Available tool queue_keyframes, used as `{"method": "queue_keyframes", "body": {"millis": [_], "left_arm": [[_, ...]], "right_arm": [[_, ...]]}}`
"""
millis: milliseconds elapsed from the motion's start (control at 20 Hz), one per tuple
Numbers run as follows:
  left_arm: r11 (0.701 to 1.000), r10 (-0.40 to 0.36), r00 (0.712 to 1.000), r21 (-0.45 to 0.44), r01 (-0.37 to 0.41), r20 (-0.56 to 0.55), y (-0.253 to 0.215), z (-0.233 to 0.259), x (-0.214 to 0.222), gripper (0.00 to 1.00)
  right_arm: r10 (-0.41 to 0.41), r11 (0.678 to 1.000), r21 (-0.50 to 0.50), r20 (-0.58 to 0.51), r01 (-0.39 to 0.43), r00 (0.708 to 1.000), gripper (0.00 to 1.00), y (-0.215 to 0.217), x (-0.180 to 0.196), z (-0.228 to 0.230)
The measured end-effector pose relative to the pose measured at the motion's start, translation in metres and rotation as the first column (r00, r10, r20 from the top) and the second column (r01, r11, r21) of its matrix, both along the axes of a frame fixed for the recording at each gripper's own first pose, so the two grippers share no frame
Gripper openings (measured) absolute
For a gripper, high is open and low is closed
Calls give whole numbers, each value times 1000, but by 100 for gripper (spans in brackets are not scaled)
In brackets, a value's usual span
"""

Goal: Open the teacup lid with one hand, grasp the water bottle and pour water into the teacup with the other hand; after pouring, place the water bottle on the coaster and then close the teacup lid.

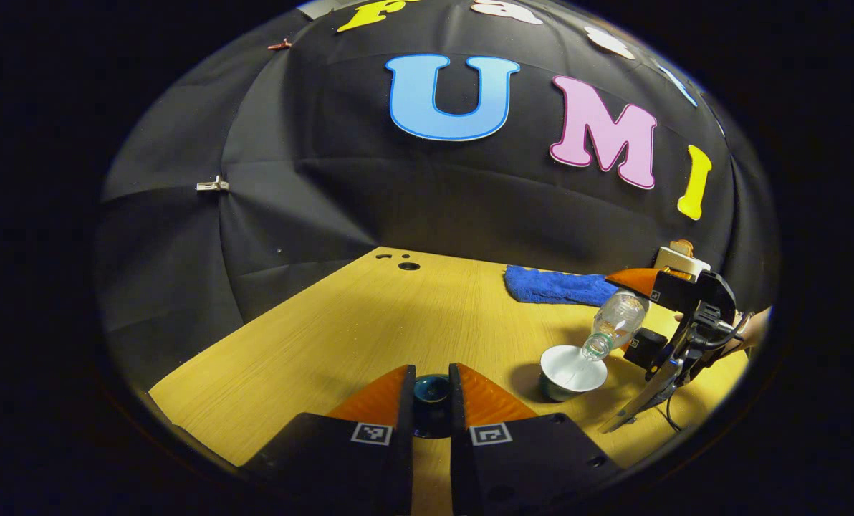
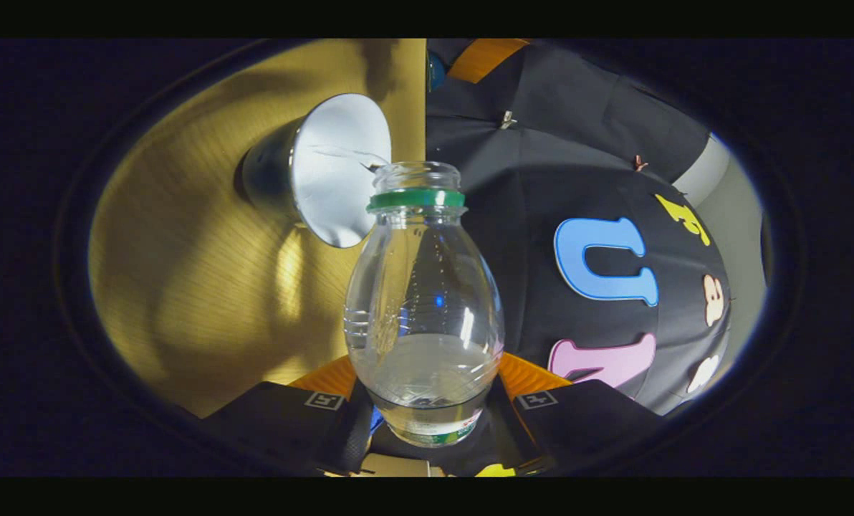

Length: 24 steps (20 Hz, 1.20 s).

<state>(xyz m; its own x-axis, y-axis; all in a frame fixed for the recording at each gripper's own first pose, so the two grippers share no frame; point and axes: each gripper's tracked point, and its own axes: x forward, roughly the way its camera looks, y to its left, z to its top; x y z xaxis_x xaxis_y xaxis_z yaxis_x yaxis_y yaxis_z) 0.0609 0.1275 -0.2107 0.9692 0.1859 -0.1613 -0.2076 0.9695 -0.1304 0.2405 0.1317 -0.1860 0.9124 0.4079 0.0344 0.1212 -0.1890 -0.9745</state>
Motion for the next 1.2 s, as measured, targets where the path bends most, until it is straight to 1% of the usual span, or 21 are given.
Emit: {"method": "queue_keyframes", "body": {"millis": [50,100,400,450,550,600,650,750,800,850,950,1000,1150,1200], "left_arm": [[1000,0,1000,-1,0,0,0,0,-2,29],[1000,-1,1000,-1,1,-1,0,0,-2,25],[1000,-6,1000,1,6,2,-3,-1,-3,25],[1000,-6,1000,-1,6,1,-3,-2,-3,22],[1000,-5,1000,-3,5,-3,-4,-5,-4,22],[1000,-5,1000,-6,5,-5,-5,-5,-4,25],[1000,-4,1000,-8,4,-6,-6,-6,-6,22],[1000,-6,1000,-9,6,-5,-8,-7,-8,22],[1000,-6,1000,-10,6,-5,-7,-7,-9,25],[1000,-6,1000,-11,6,-5,-8,-8,-10,25],[1000,0,1000,-14,0,-6,-7,-9,-12,25],[1000,3,1000,-15,-3,-5,-6,-8,-13,22],[1000,9,1000,-13,-9,-2,-5,-8,-15,22],[1000,11,1000,-10,-11,-2,-4,-8,-15,25]], "right_arm": [[4,1000,-8,4,-4,1000,71,0,0,1],[7,1000,-16,10,-7,1000,71,1,0,2],[32,998,-62,48,-29,998,71,3,0,8],[42,997,-72,49,-39,998,71,5,0,7],[76,992,-104,65,-69,995,71,12,0,9],[96,988,-126,71,-86,993,71,17,2,10],[111,984,-145,76,-100,991,71,20,3,8],[135,978,-172,85,-119,987,71,23,5,10],[148,974,-185,95,-128,984,71,25,5,12],[161,970,-199,105,-138,981,71,26,4,15],[182,963,-223,122,-151,976,71,31,4,19],[189,960,-233,127,-156,974,71,31,5,21],[203,953,-255,146,-162,968,71,34,5,26],[206,952,-258,149,-163,967,71,33,3,27]]}}
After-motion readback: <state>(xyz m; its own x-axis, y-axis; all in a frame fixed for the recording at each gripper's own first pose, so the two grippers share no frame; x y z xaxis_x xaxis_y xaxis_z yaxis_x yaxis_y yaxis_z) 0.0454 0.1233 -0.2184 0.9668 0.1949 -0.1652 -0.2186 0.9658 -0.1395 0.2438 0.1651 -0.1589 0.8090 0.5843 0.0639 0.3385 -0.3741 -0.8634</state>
